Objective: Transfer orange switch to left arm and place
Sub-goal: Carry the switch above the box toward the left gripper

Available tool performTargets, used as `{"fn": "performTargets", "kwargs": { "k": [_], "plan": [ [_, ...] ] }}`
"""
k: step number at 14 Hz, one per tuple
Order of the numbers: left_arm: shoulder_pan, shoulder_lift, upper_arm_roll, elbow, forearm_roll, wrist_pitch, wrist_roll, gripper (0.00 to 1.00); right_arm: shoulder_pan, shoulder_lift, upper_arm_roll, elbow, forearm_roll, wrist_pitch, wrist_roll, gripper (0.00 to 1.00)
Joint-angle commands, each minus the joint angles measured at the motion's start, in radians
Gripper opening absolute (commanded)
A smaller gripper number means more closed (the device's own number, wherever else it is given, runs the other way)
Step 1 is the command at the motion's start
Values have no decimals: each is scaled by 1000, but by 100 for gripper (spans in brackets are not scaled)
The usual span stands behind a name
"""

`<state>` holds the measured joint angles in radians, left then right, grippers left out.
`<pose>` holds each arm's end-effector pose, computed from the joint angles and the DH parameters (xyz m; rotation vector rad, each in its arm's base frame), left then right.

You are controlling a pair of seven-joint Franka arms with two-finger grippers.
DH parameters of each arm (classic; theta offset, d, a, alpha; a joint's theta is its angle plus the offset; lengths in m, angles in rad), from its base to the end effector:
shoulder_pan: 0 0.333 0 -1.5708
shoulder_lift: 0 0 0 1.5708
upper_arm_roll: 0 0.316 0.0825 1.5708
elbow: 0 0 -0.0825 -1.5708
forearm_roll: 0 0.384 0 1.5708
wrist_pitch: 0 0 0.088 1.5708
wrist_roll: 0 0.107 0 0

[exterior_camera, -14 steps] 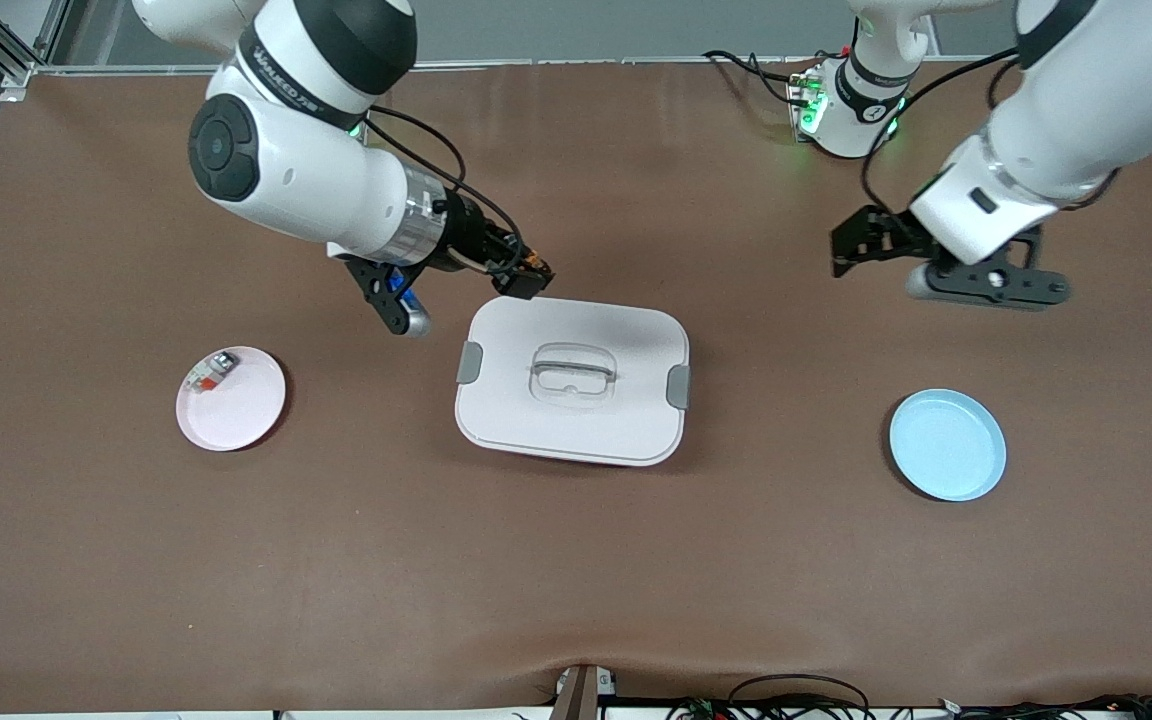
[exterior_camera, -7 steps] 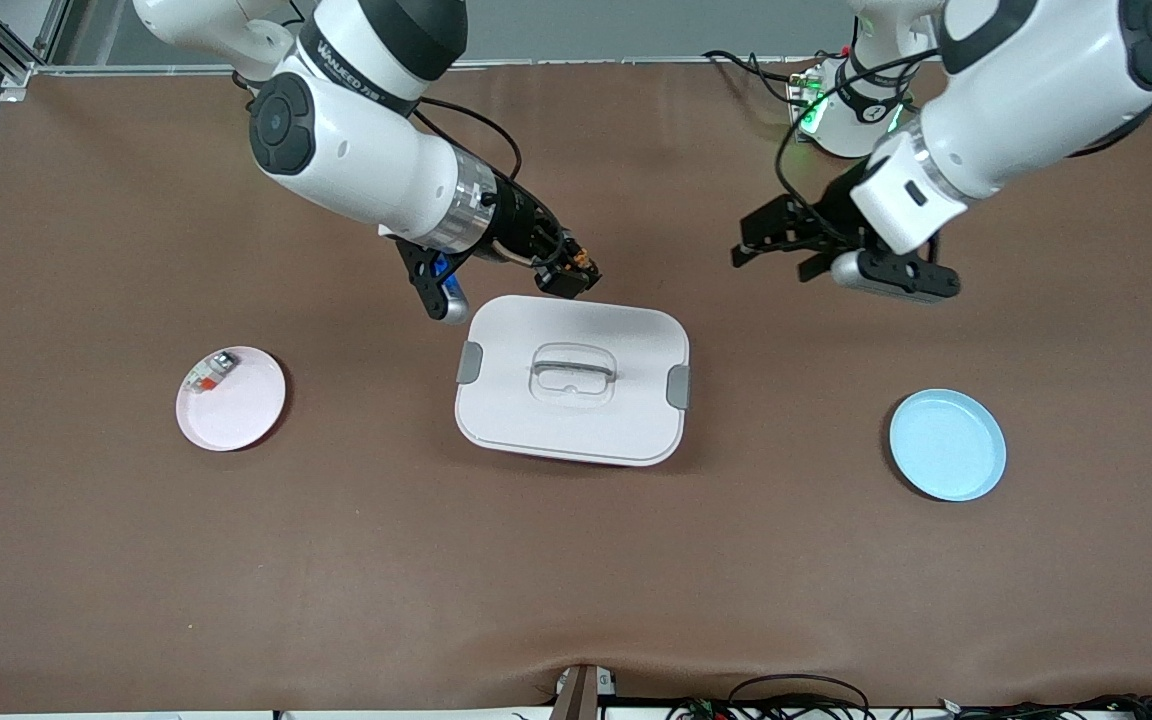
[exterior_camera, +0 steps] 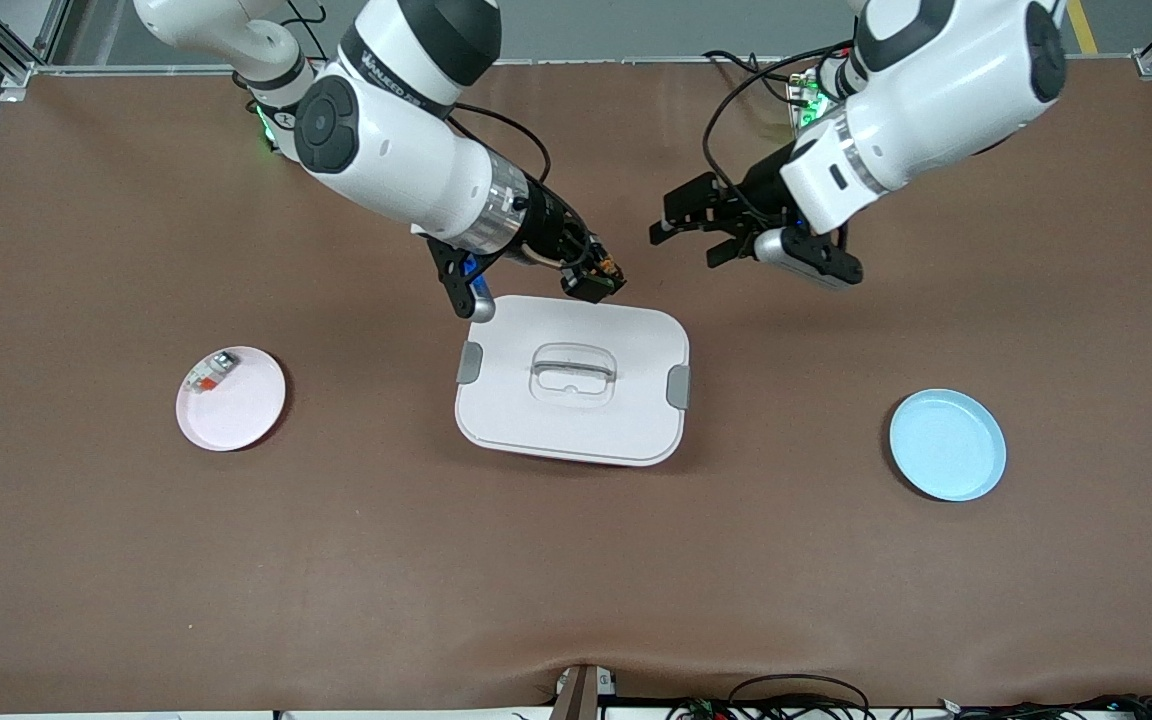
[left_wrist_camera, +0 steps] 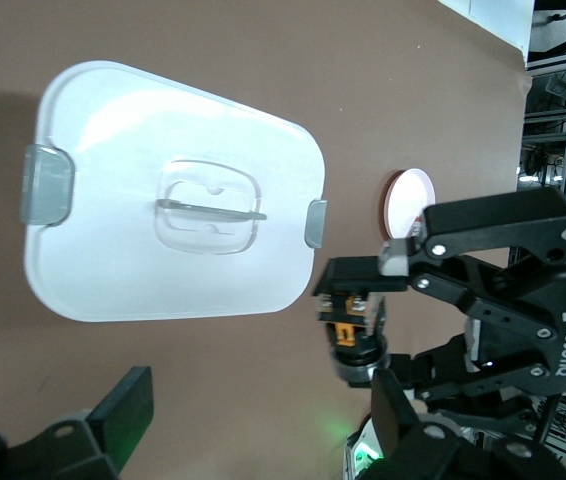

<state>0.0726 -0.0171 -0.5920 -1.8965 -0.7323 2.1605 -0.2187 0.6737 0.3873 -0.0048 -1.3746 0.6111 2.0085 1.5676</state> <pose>0.4944 -0.3157 0.5417 2.4401 0.0386 0.0176 0.5291 0.4626 0.5307 -2.2349 1.3611 0.5645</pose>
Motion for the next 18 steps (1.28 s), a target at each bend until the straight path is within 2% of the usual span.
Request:
{"fn": "performTargets", "kwargs": {
  "k": [1,2,6,13,16,18],
  "plan": [
    [3,-4,-22,-27,-56,42,45,75,9,18,-11,49,21,-7,22,16],
    [4,-4,-23,-38,-76,45,74,70,10,19,-11,49,19,-7,23,16],
    [1,2,-25,-41,-177,97,128,70,9,27,-11,72,19,-5,35,16],
    [-43,69,-74,-41,-285,304,150,68,9,27,-12,72,19,-8,34,16],
    [-46,75,-80,-41,-299,318,150,47,9,27,-12,72,19,-8,34,16],
    [-46,80,-80,-39,-299,318,151,23,7,27,-12,72,19,-8,34,16]
  ]
}}
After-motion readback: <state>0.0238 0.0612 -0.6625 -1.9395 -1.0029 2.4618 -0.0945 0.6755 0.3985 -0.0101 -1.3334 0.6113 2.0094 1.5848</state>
